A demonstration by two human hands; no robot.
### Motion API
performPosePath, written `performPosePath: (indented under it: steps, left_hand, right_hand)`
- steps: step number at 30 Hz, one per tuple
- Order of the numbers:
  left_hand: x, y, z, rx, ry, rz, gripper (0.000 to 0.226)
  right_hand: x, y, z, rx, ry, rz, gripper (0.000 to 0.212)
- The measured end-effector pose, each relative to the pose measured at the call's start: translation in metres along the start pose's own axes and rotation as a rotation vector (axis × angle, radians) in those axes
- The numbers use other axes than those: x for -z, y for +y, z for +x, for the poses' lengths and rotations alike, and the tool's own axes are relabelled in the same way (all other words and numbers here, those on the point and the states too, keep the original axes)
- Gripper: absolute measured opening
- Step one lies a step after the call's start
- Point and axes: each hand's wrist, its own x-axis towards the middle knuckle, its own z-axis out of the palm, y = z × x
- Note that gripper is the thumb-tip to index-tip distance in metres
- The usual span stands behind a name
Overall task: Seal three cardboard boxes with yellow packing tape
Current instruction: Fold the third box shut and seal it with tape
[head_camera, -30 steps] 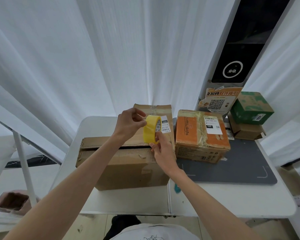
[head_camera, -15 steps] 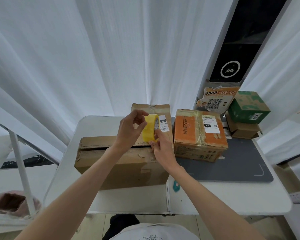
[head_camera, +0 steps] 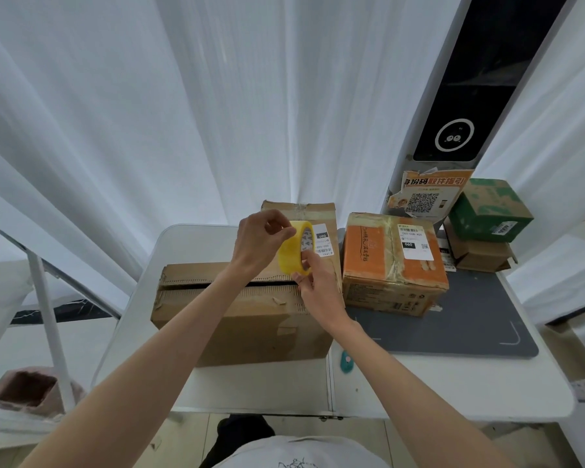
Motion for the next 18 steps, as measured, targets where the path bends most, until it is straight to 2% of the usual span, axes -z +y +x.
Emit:
performPosePath:
  steps: [4,12,15,18]
  left_hand:
    - [0.004,-0.002,-0.011,-0.069,-0.001,-0.146,0.011]
    - [0.016,-0.016,-0.01,-0.045,0.028,-0.152,0.009]
    - [0.026,-0.018,-0.007,-0.036,0.002,-0.109,0.009]
    - [0.037,-0.018,-0.007,-0.036,-0.001,-0.099,0.007]
  right_hand:
    - [0.001,-0.001,0.002,-0.022,0.016,0.066,0.023]
    - [-0.005,0.003,0.003,-0.017,0.046,0.057,0.014]
    - [-0.008,-0.004,0.001,0.013,0.06,-0.028,0.026]
    - [-0.011,-0.006,0.001,0.024,0.012,-0.106,0.052]
